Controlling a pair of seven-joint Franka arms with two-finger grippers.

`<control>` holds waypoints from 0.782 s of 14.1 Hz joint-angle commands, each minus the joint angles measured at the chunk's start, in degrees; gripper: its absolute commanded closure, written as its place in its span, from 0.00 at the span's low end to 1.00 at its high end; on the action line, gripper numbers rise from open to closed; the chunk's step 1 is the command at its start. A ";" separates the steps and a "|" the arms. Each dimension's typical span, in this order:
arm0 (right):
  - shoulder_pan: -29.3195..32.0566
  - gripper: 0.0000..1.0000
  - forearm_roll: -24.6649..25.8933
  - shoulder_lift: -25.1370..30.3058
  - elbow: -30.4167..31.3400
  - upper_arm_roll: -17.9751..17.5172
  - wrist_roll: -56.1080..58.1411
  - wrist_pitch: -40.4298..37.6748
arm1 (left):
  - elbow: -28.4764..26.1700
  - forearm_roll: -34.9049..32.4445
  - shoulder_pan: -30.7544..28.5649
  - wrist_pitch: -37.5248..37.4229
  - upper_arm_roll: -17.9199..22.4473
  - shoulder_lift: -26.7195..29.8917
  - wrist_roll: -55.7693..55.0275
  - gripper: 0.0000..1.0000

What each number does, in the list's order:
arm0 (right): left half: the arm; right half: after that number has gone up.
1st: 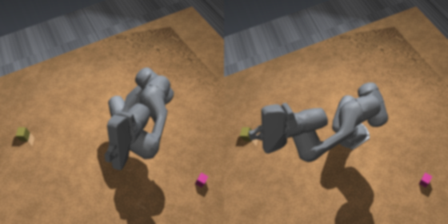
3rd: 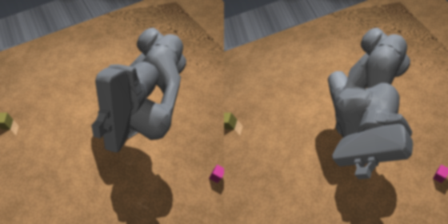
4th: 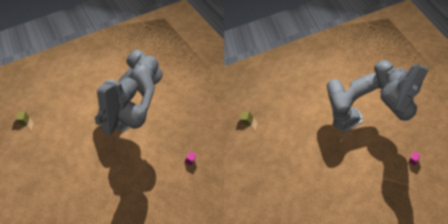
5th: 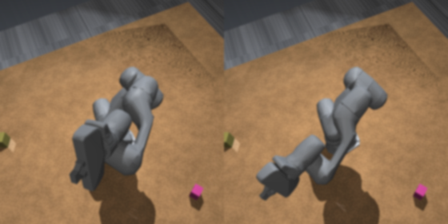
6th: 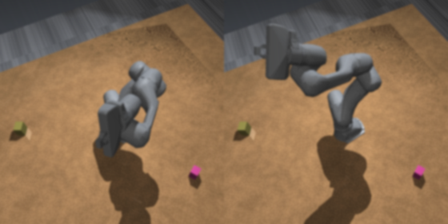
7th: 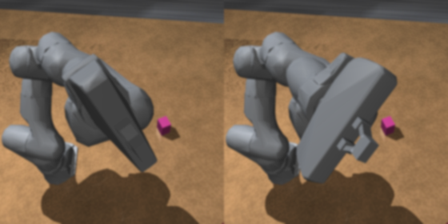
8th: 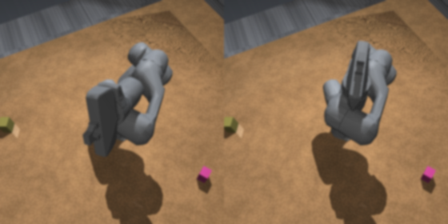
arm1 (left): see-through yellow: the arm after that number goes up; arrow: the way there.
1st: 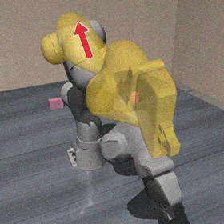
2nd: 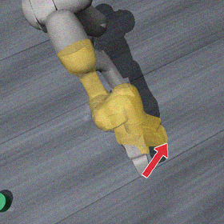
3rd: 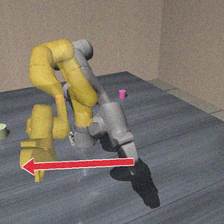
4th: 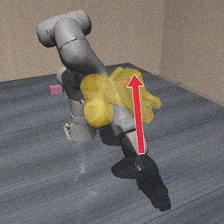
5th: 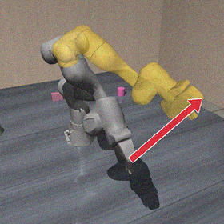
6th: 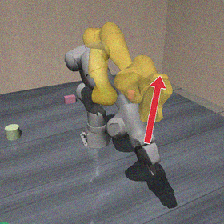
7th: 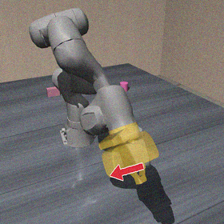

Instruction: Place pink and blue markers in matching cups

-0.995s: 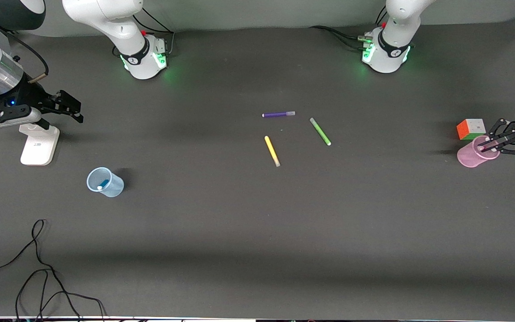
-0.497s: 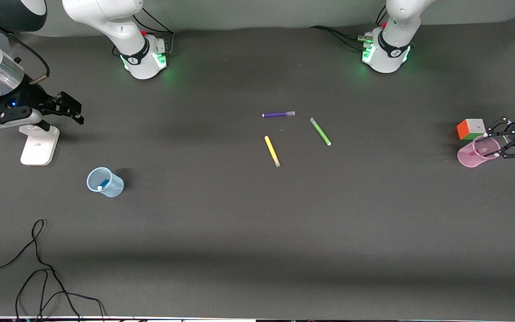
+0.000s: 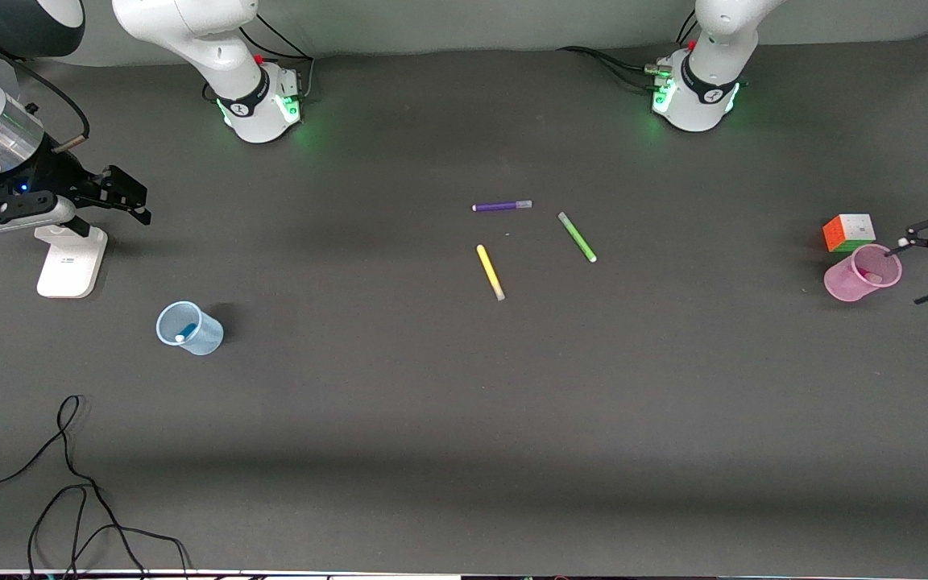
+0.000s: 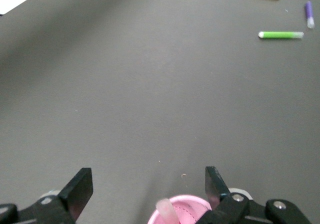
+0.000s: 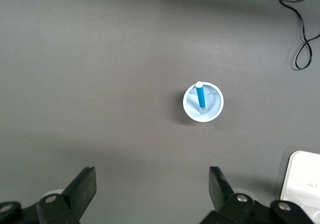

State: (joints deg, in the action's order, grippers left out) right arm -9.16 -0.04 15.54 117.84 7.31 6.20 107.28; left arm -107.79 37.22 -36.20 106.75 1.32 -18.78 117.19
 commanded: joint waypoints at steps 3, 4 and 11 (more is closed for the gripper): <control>0.10 0.00 -0.67 -0.24 -0.24 -0.28 -0.57 1.44 | 0.91 -13.10 12.17 -0.93 0.17 12.61 -35.11 0.00; 0.19 0.00 -0.67 -0.42 -0.33 -0.28 -0.57 1.44 | 1.53 -16.96 15.07 -1.19 0.08 14.46 -43.63 0.00; 0.28 0.00 -0.67 -0.60 -0.68 -0.28 -0.48 1.00 | 17.52 -33.87 33.98 -17.70 -0.36 14.13 -89.91 0.00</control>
State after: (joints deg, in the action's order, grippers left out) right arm -9.14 -0.04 15.44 117.78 7.22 6.20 108.03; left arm -95.92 5.96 -5.64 93.55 -0.18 -1.95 35.79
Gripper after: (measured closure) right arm 0.000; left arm 0.000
